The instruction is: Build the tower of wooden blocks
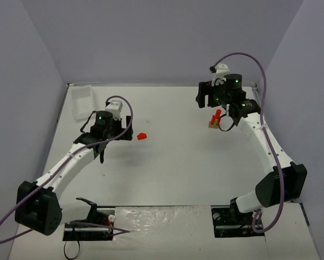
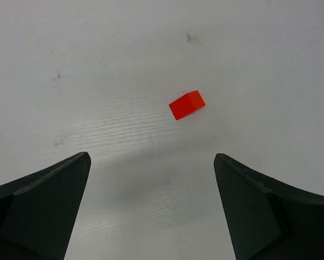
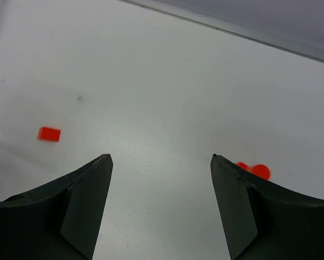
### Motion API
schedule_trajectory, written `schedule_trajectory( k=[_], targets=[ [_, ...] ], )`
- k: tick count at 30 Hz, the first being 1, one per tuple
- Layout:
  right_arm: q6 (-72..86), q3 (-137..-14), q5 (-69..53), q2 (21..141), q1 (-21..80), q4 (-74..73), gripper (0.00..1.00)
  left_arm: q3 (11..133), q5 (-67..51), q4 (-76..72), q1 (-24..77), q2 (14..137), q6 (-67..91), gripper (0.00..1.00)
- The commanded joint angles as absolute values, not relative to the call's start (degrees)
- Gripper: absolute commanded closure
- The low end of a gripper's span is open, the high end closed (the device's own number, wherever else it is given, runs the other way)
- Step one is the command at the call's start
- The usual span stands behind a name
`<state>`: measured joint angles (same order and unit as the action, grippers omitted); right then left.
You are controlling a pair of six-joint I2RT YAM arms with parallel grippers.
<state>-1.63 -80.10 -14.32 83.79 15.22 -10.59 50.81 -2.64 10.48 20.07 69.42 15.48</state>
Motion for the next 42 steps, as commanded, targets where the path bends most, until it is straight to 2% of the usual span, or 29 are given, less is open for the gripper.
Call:
schedule_trajectory(
  k=[1, 10, 18, 34, 42],
  targets=[
    [-11.9, -84.91, -22.8, 90.58, 24.35, -11.86, 0.29, 51.67, 7.17, 16.13, 18.78, 61.8, 18.01, 0.03],
    [-19.72, -92.16, -25.8, 107.04, 32.77, -11.95, 0.32, 44.95, 12.45, 22.76, 18.19, 48.1, 20.97, 0.03],
    [-25.48, -97.24, -27.05, 118.23, 38.21, -12.1, 0.33, 42.63, 12.18, 26.46, 18.19, 43.29, 22.49, 0.03],
    [-30.1, -105.07, -20.96, 130.53, 43.0, -12.04, 0.37, 37.97, 12.39, 27.24, 18.27, 39.58, 22.24, 0.03],
    [-31.11, -107.73, -19.17, 133.57, 43.59, -12.13, 0.46, 37.8, 12.47, 26.9, 18.2, 40.25, 21.89, 0.03]
  ],
)
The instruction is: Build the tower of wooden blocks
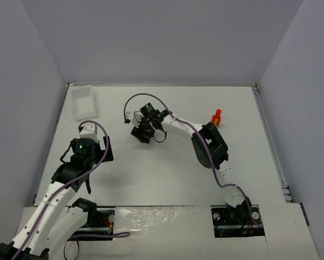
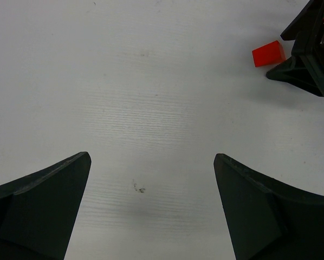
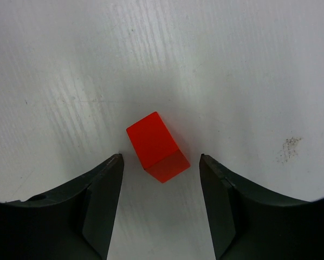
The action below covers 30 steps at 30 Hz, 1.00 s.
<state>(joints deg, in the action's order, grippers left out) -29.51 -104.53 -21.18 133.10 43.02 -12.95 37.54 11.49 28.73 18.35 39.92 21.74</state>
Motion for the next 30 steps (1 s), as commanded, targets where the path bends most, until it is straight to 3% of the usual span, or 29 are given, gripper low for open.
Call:
schedule_trajectory(
  k=[1, 7, 14, 19, 30],
  targets=[
    [-31.16, -107.8, -19.11, 133.74, 43.54, -12.08, 0.47, 37.79, 12.53, 26.9, 18.19, 40.25, 21.89, 0.03],
    [-31.38, -107.2, -19.19, 133.15, 43.51, -12.04, 0.57, 37.65, 12.74, 26.39, 18.19, 40.4, 21.62, 0.03],
    [-31.01, -106.29, -20.01, 131.45, 43.3, -12.04, 0.84, 37.78, 12.92, 25.91, 18.19, 40.69, 21.34, 0.03],
    [-30.39, -104.94, -20.47, 128.05, 42.38, -12.06, 0.99, 37.72, 12.56, 25.32, 18.19, 40.8, 20.93, 0.03],
    [-33.14, -93.15, -31.0, 104.83, 29.45, -13.76, 1.0, 40.29, 7.6, 18.25, 18.19, 44.51, 16.04, 0.03]
  ],
)
